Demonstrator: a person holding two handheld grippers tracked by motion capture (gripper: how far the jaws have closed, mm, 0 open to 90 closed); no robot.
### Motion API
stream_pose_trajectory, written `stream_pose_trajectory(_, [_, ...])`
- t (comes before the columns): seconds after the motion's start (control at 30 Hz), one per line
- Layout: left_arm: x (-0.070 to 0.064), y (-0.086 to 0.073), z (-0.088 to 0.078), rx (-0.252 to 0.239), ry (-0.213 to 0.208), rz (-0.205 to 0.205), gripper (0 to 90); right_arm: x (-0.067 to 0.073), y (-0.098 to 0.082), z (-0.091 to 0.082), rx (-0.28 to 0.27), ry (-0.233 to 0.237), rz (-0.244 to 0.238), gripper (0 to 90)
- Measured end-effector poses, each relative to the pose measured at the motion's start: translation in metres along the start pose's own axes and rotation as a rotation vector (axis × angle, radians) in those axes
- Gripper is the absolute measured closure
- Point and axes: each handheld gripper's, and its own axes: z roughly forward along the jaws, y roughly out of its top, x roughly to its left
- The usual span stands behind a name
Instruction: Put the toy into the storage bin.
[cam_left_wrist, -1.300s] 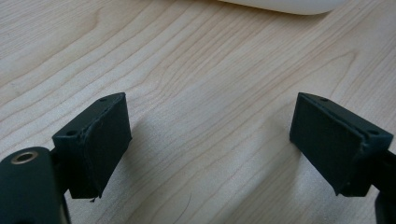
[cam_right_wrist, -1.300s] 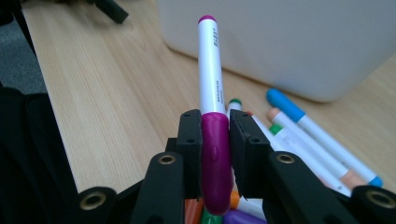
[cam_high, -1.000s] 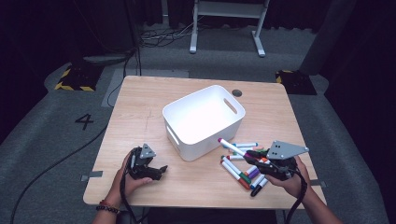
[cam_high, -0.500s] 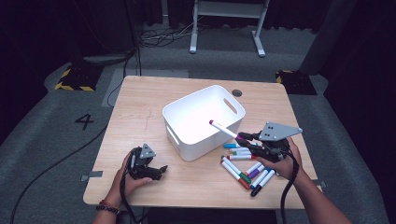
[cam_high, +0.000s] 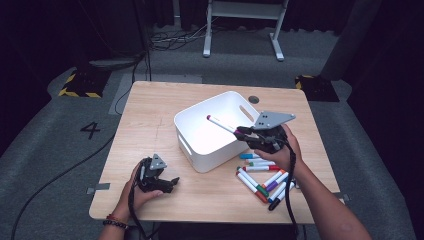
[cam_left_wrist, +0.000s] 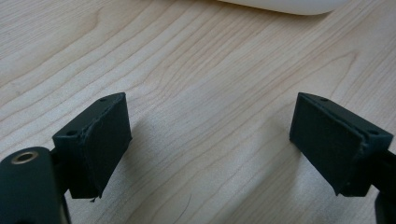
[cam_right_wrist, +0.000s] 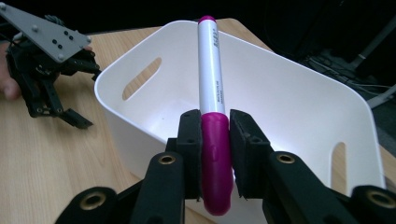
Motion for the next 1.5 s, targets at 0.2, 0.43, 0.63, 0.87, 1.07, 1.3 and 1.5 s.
stream_pose_trajectory(0.2, [0.000,0.000,0.000,0.000,0.001,-0.001,12.7,-0.004,0.015,0.024,0.034,0.032,0.012,75.1])
stream_pose_trajectory(0.43, [0.000,0.000,0.000,0.000,-0.001,-0.001,12.7,-0.003,0.026,0.054,0.101,0.068,0.034,75.1])
stream_pose_trajectory(0.63, [0.000,0.000,0.000,0.001,-0.001,-0.001,12.7,0.003,0.032,0.077,0.160,0.093,0.039,75.1])
stream_pose_trajectory(0.87, [0.000,0.000,0.000,0.000,-0.001,-0.001,12.7,0.007,0.039,0.098,0.251,0.142,0.079,75.0])
stream_pose_trajectory(1.07, [0.000,0.000,0.000,0.001,-0.001,-0.001,12.7,0.010,0.042,0.113,0.329,0.162,0.099,74.9])
stream_pose_trajectory(1.3, [0.000,0.000,0.000,0.001,-0.001,-0.001,12.7,0.016,0.042,0.119,0.334,0.189,0.114,70.6])
stream_pose_trajectory(1.5, [0.000,0.000,0.000,0.000,-0.001,-0.001,12.7,0.015,0.043,0.096,0.256,0.160,0.096,67.3])
